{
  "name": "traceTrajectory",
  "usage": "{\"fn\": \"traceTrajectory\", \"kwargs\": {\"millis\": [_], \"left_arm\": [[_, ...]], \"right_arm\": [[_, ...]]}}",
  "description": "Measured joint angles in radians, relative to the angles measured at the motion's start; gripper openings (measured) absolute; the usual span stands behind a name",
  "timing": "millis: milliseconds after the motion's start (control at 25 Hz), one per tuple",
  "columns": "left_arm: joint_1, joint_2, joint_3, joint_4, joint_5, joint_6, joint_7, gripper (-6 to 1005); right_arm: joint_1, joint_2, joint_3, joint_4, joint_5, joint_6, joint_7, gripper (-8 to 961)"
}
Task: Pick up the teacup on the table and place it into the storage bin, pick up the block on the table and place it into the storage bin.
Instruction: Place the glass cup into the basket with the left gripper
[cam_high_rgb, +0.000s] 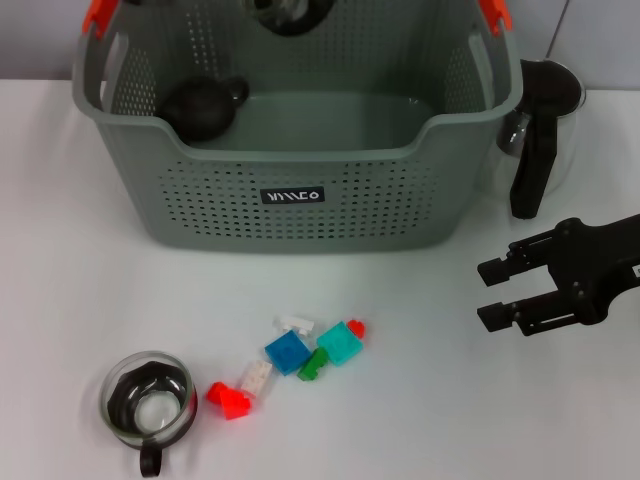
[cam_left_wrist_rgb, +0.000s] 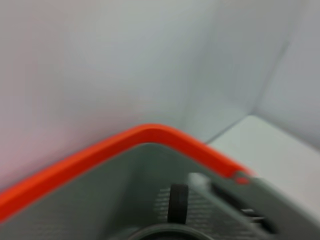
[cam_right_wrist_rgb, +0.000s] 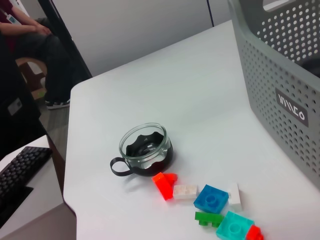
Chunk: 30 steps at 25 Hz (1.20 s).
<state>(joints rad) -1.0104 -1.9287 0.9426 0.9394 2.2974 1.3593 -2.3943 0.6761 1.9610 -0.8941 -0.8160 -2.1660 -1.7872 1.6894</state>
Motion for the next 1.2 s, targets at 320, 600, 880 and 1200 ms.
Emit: {"fn": "traceTrajectory", "kwargs": {"millis": [320, 600, 880, 1200], "left_arm": [[-0.059, -0.027, 0.034, -0.149, 0.162, -0.173, 0.001, 50], [-0.063, -0.093, 0.092, -0.189, 0.254, -0.284, 0.001, 48], [-0.066, -0.120, 0.129, -0.243, 0.291, -0.362, 0.001, 49], [-0.064, -0.129, 0.132, -0.254, 0.293, -0.377, 0.010, 44]], "right_arm": [[0.009, 0.001, -0.007, -0.002, 0.000, -0.001, 0.024, 644], [0.010, 0.006, -0.008, -0.004, 0.000, 0.001, 0.023, 643], [0.010, 0.009, -0.008, -0.002, 0.000, 0.006, 0.017, 643], [0.010, 0.011, -0.008, -0.001, 0.000, 0.006, 0.019, 644]]}}
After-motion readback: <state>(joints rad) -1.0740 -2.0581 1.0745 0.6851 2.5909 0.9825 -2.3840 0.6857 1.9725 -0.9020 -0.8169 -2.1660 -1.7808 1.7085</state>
